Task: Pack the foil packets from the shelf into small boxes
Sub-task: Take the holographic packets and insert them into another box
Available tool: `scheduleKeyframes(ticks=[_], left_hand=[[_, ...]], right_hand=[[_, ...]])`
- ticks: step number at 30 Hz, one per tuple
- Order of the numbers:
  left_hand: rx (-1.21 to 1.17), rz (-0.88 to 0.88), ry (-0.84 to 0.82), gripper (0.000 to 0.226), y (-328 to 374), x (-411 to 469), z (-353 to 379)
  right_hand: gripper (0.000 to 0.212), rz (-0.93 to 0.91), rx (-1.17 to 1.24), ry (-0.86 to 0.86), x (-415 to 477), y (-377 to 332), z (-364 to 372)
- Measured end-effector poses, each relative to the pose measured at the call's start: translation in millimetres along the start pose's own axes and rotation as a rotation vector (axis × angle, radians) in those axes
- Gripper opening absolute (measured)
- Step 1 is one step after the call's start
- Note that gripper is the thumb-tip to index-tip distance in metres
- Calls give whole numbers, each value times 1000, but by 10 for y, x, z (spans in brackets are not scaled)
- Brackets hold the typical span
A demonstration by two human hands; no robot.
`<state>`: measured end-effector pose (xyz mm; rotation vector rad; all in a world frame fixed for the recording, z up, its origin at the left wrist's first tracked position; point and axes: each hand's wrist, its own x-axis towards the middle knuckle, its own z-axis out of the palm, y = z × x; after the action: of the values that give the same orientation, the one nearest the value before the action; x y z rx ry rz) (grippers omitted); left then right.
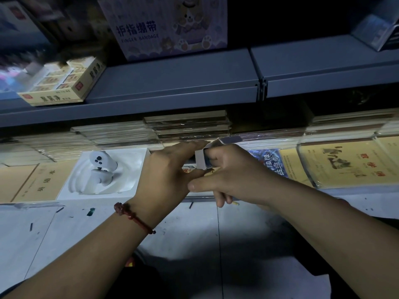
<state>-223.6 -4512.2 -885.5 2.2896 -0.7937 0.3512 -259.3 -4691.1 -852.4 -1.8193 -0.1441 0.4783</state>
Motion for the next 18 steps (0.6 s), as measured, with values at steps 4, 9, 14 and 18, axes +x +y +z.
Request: scheduleKeyframes(ticks=[4,9,14,18], left_hand=[[21,27,-9,50,19,-10,9],[38,26,-68,52,-57,11,-17],[33,-7,-74,46,-102,55,7],[-14,-47,-67,32,-72,84,38]], right_hand=[[44,10,-35,-44,14,14,-12],[50,51,-26,-122,-16,8,29],[18,12,43,2,29,-31,57],[21,-35,-46,145,46,-34,10]])
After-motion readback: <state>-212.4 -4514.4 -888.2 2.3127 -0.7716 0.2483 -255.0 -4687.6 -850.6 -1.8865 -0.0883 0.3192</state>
